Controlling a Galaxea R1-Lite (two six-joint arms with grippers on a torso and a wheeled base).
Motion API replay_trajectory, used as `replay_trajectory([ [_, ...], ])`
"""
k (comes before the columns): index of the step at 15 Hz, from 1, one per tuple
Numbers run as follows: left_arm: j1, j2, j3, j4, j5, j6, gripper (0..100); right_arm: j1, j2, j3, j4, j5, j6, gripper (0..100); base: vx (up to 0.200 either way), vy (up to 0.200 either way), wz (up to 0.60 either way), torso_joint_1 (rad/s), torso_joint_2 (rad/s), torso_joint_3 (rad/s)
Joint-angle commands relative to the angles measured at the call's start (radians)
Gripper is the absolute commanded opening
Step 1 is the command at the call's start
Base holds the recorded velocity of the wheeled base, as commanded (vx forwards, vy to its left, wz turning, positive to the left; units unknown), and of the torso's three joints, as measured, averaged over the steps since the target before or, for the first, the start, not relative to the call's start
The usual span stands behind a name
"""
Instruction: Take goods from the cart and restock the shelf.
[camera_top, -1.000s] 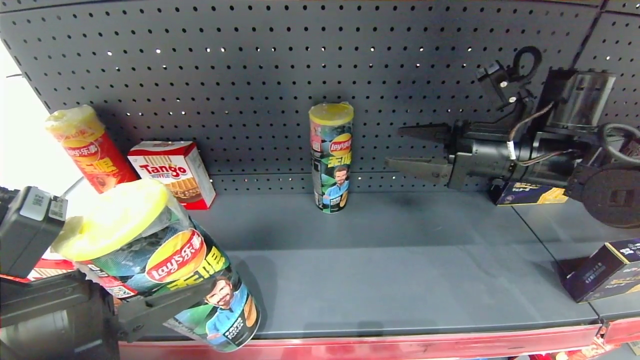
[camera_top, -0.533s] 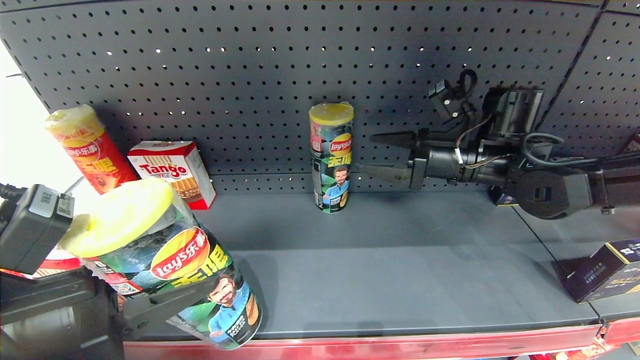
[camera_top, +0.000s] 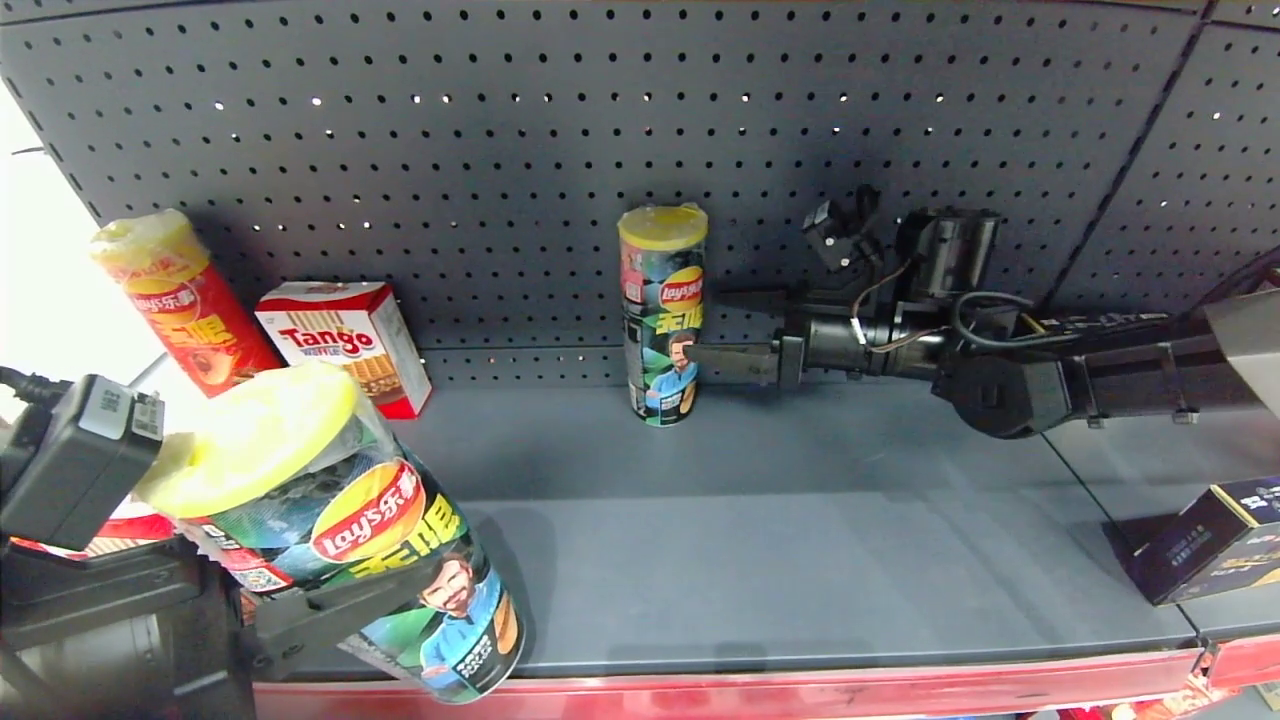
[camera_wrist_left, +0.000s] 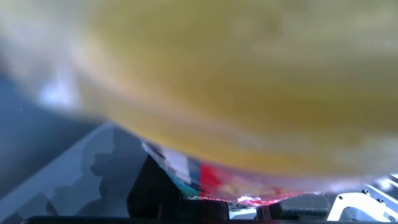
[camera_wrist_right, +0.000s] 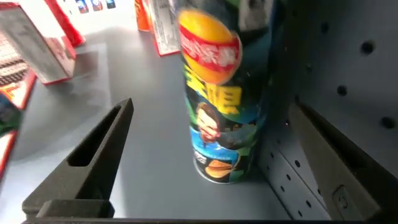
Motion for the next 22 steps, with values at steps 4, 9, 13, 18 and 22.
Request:
replay_trajectory([
  [4,0.001,0.004,0.002,0.000,0.001,0.000,0,0.008,0.094,-0.057,-0.002,0.000,-0.007,100,0.000,0.000,0.00,0.000,0.00,0.000],
  [9,0.001,0.005,0.002,0.000,0.001,-0.015,0,0.031,0.095,-0.039,-0.020,0.000,-0.012,100,0.000,0.000,0.00,0.000,0.00,0.000],
  [13,0.001,0.005,0.002,-0.002,0.001,-0.015,0,0.037,0.081,0.015,-0.022,0.000,-0.047,100,0.000,0.000,0.00,0.000,0.00,0.000],
  [18,0.001,0.005,0.006,-0.002,0.001,-0.015,0,0.060,-0.046,0.191,-0.031,0.005,-0.084,100,0.000,0.000,0.00,0.000,0.00,0.000],
  [22,0.001,0.004,0.015,-0.004,0.001,-0.017,0,0.040,-0.020,0.177,-0.034,-0.004,-0.082,100,0.000,0.000,0.00,0.000,0.00,0.000],
])
